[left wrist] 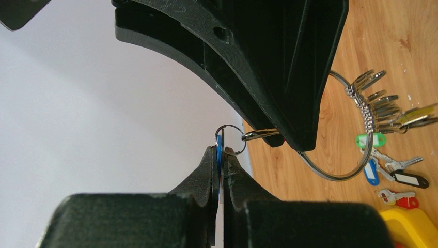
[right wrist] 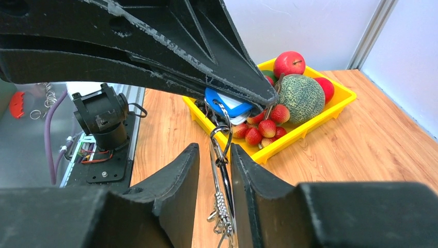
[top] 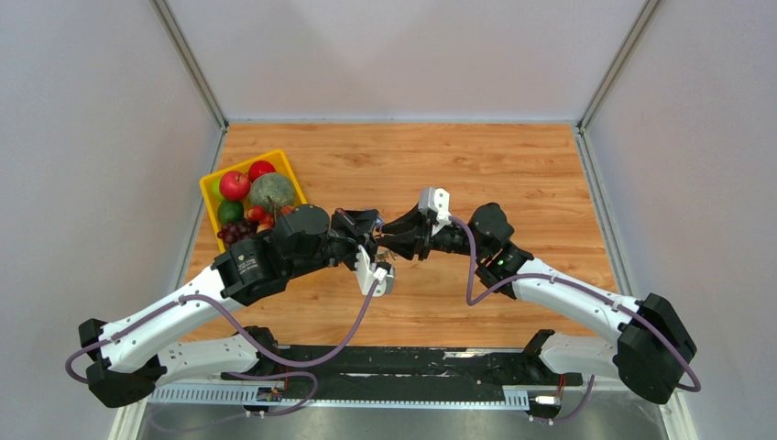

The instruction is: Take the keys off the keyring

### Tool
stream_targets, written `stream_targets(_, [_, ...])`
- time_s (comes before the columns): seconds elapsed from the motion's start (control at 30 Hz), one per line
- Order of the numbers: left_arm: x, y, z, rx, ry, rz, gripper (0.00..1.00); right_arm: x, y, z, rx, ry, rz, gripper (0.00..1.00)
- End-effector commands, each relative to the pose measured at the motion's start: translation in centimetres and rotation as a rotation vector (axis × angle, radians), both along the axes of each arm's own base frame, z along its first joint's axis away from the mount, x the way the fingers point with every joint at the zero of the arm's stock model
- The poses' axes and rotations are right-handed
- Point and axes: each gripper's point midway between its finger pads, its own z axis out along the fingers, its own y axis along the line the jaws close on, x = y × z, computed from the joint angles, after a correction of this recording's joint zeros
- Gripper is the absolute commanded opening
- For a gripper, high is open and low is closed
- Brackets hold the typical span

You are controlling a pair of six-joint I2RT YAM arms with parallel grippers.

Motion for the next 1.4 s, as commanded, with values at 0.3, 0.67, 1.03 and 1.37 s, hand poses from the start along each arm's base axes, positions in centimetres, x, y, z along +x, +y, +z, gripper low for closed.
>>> stream_targets(0.3, [-0.46, -0.22, 2.22, -0.082, -0.027, -0.027, 0.00, 0.06, 0.37, 2.16, 0.043, -0.055, 0.019, 0.32])
stream_targets(0.67, [-0.49, -0.10, 2.54, -0.089, -0.033, -0.027, 0.00, -0.23, 0.39, 2.29, 0.041, -0.089, 0.040, 0.21])
stream_targets(1.03, [-0.50, -0.09, 2.49, -0.088, -0.034, -0.027, 0.00, -0.53, 0.41, 2.42, 0.046, -0.088, 0.054, 0.11])
stream_targets(1.37, [-0.85, -0.29, 2.50, -0.090, -0.028, -0.049, 0.00, -0.72, 0.54, 2.27, 0.037, -0.095, 0.088, 0.35])
